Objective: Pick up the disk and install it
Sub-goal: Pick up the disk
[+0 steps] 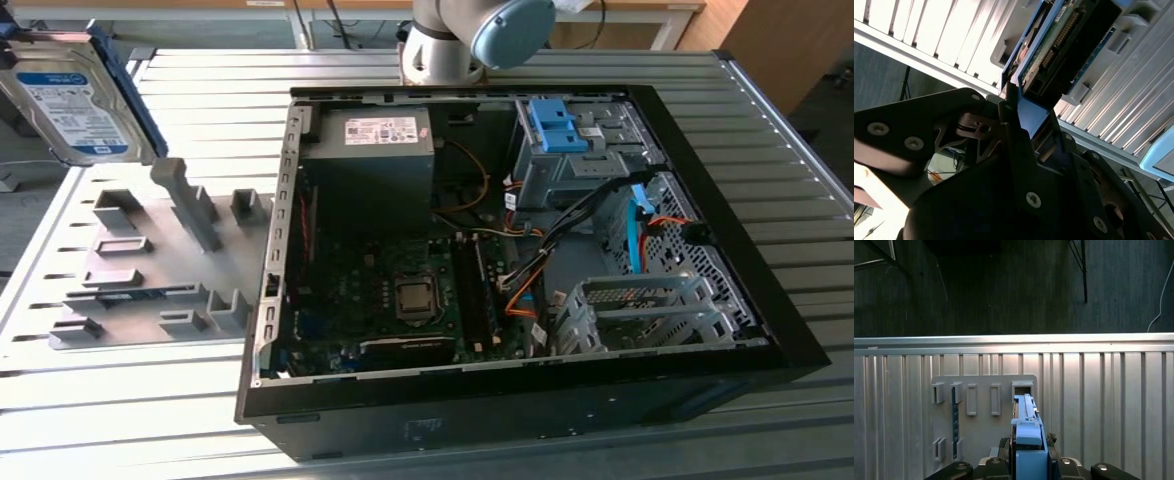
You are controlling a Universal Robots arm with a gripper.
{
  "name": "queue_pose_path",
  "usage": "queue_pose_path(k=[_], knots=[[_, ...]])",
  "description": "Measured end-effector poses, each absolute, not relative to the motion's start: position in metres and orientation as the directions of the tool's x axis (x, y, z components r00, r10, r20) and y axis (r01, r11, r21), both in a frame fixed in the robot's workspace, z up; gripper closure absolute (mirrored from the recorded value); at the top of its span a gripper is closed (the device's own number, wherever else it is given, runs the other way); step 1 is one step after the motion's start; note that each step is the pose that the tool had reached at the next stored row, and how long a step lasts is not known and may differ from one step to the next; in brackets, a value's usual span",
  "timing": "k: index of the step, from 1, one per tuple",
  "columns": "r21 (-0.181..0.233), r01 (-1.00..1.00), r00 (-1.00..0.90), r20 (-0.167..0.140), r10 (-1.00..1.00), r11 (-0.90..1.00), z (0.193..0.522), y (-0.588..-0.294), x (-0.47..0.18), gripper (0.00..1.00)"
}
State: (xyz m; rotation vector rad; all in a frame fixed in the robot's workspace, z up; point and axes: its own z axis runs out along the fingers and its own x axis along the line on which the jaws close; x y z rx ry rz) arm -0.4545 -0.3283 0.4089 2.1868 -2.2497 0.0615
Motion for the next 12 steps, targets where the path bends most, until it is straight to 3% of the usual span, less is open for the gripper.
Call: queue_pose_path(k=[12], knots=[[-0.026,-0.999,-0.029,0.03,-0.999,0.028,0.429,-0.328,-0.455,0.64]])
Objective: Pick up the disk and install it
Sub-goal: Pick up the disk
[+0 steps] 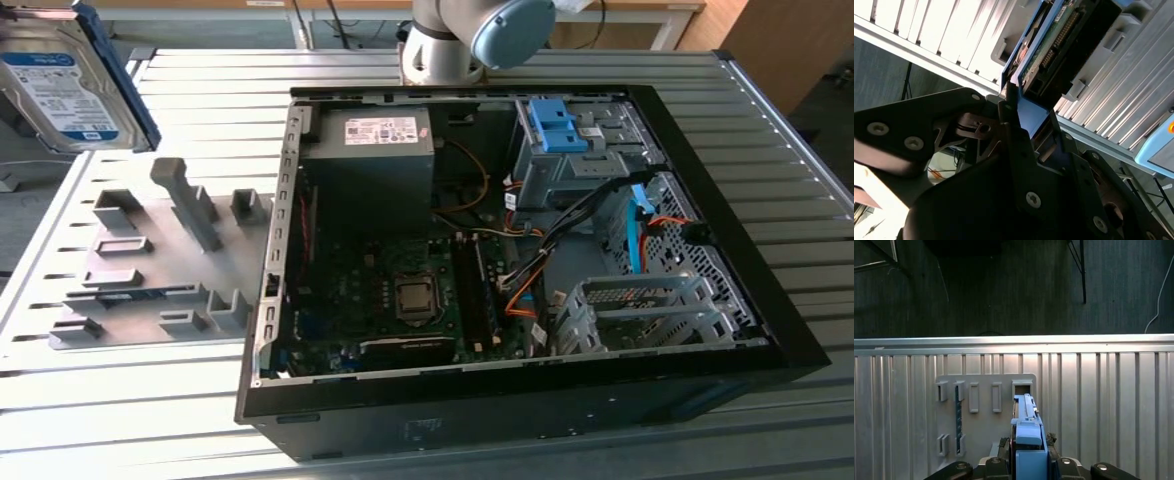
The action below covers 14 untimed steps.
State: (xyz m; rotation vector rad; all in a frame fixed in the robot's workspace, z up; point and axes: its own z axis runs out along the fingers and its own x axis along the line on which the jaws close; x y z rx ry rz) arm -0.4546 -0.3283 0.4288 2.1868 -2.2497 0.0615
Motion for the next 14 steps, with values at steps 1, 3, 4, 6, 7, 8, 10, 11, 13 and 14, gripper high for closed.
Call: queue_pose_path(k=[1,3,4,6,7,8,10,11,13,14], knots=[[-0.026,-0.999,-0.029,0.03,-0.999,0.028,0.431,-0.328,-0.455,0.64],[-0.026,-0.999,-0.029,0.03,-0.999,0.028,0.433,-0.328,-0.455,0.64],[-0.026,-0.999,-0.029,0.03,-0.999,0.028,0.435,-0.328,-0.455,0.64],[-0.026,-0.999,-0.029,0.03,-0.999,0.028,0.437,-0.328,-0.455,0.64],[-0.026,-0.999,-0.029,0.03,-0.999,0.028,0.438,-0.328,-0.455,0.64],[-0.026,-0.999,-0.029,0.03,-0.999,0.028,0.439,-0.328,-0.455,0.64],[-0.026,-0.999,-0.029,0.03,-0.999,0.028,0.442,-0.328,-0.455,0.64],[-0.026,-0.999,-0.029,0.03,-0.999,0.028,0.443,-0.328,-0.455,0.64],[-0.026,-0.999,-0.029,0.03,-0.999,0.028,0.445,-0.328,-0.455,0.64],[-0.026,-0.999,-0.029,0.03,-0.999,0.028,0.447,-0.328,-0.455,0.64]])
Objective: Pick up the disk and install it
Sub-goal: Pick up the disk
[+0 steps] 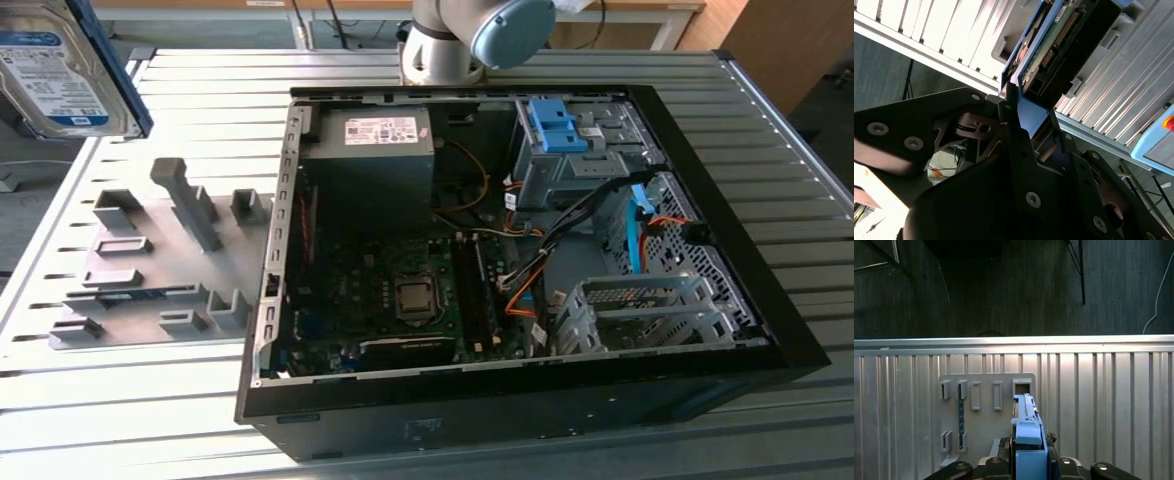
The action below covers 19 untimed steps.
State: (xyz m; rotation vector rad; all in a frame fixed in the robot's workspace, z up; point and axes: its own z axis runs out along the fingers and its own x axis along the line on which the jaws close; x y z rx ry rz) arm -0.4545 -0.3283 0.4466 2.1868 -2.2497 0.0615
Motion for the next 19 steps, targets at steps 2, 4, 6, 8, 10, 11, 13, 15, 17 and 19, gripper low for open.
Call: queue_pose_path(k=[2,4,6,8,10,11,13,15,17,19], knots=[[-0.026,-0.999,-0.029,0.03,-0.999,0.028,0.45,-0.328,-0.455,0.64],[-0.026,-0.999,-0.029,0.03,-0.999,0.028,0.452,-0.328,-0.455,0.64],[-0.026,-0.999,-0.029,0.03,-0.999,0.028,0.455,-0.328,-0.455,0.64],[-0.026,-0.999,-0.029,0.03,-0.999,0.028,0.458,-0.328,-0.455,0.64],[-0.026,-0.999,-0.029,0.03,-0.999,0.028,0.461,-0.328,-0.455,0.64],[-0.026,-0.999,-0.029,0.03,-0.999,0.028,0.463,-0.328,-0.455,0.64],[-0.026,-0.999,-0.029,0.03,-0.999,0.028,0.466,-0.328,-0.455,0.64],[-0.026,-0.999,-0.029,0.03,-0.999,0.028,0.469,-0.328,-0.455,0.64],[-0.026,-0.999,-0.029,0.03,-0.999,0.028,0.472,-0.328,-0.455,0.64],[-0.026,-0.999,-0.029,0.03,-0.999,0.028,0.475,-0.328,-0.455,0.64]])
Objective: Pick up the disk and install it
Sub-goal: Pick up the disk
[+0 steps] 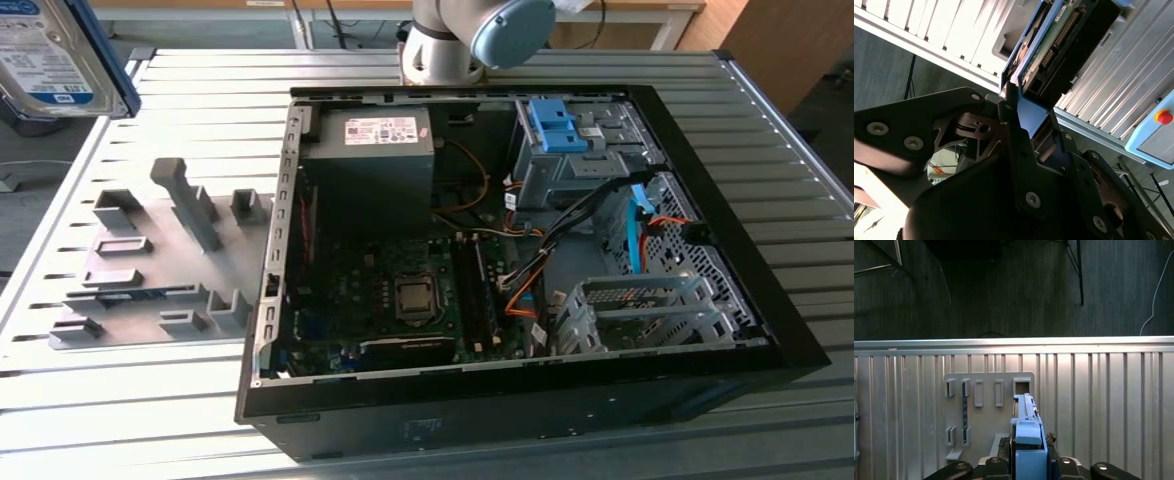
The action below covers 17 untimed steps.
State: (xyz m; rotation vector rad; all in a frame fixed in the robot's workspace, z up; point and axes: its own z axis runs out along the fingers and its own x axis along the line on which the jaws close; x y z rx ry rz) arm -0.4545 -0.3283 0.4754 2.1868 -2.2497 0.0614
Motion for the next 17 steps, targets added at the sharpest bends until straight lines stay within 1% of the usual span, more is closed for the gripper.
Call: queue_pose_path(k=[9,17], knots=[[-0.025,-0.999,-0.028,0.03,-0.999,0.028,0.489,-0.328,-0.455,0.64],[-0.026,-0.999,-0.023,0.03,-0.999,0.022,0.492,-0.328,-0.455,0.64]])
